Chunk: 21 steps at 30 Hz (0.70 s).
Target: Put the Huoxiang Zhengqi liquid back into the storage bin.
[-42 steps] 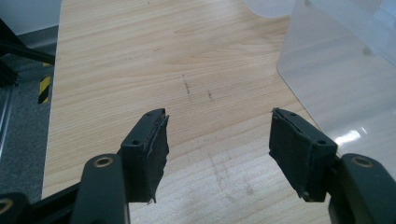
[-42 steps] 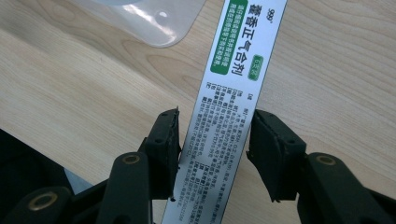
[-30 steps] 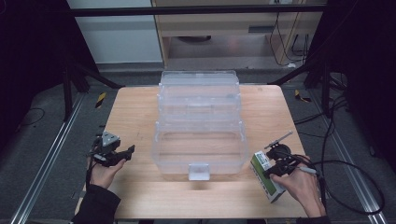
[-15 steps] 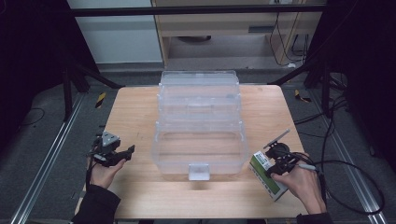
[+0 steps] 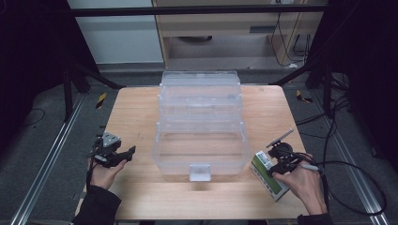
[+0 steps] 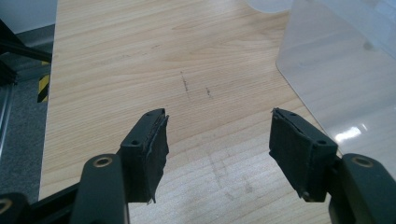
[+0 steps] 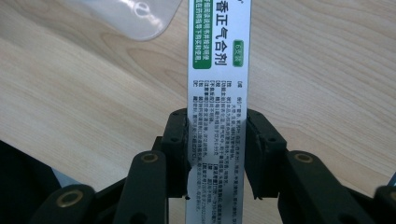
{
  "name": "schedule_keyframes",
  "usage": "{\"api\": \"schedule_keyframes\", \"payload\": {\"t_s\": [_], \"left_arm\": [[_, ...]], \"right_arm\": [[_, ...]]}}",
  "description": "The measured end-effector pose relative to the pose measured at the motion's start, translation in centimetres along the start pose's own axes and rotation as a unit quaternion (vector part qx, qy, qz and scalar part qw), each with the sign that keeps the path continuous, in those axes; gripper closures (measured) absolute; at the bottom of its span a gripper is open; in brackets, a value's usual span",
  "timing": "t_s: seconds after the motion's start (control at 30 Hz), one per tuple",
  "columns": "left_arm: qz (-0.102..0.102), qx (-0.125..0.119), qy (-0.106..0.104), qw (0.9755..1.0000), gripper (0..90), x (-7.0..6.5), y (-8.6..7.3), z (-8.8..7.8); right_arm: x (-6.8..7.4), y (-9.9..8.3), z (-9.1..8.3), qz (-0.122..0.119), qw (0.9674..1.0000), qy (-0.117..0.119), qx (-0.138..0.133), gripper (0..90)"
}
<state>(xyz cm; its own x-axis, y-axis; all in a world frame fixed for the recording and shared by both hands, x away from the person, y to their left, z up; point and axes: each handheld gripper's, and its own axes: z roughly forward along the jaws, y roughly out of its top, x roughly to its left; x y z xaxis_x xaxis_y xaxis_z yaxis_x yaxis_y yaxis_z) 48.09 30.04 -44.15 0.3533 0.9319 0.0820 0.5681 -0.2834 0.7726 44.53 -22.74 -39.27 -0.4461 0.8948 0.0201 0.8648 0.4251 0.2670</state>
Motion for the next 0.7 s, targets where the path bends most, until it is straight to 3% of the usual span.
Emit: {"api": "schedule_keyframes", "payload": {"t_s": [0.17, 0.23, 0.7], "left_arm": [[0.000, 0.001, 0.000, 1.0000, 36.3, 0.0, 0.0, 0.0], [0.000, 0.001, 0.000, 1.0000, 36.2, 0.0, 0.0, 0.0], [0.000, 0.003, -0.001, 1.0000, 36.2, 0.0, -0.1, 0.1]], "right_arm": [[-0.3, 0.0, -1.0, 0.015, 0.9994, -0.009, -0.029, 64.4], [-0.6, 0.0, -1.6, 0.024, 0.9981, -0.019, -0.053, 64.4], [-0.9, 0.9, -3.7, 0.038, 0.9932, -0.037, -0.103, 64.5]]}}
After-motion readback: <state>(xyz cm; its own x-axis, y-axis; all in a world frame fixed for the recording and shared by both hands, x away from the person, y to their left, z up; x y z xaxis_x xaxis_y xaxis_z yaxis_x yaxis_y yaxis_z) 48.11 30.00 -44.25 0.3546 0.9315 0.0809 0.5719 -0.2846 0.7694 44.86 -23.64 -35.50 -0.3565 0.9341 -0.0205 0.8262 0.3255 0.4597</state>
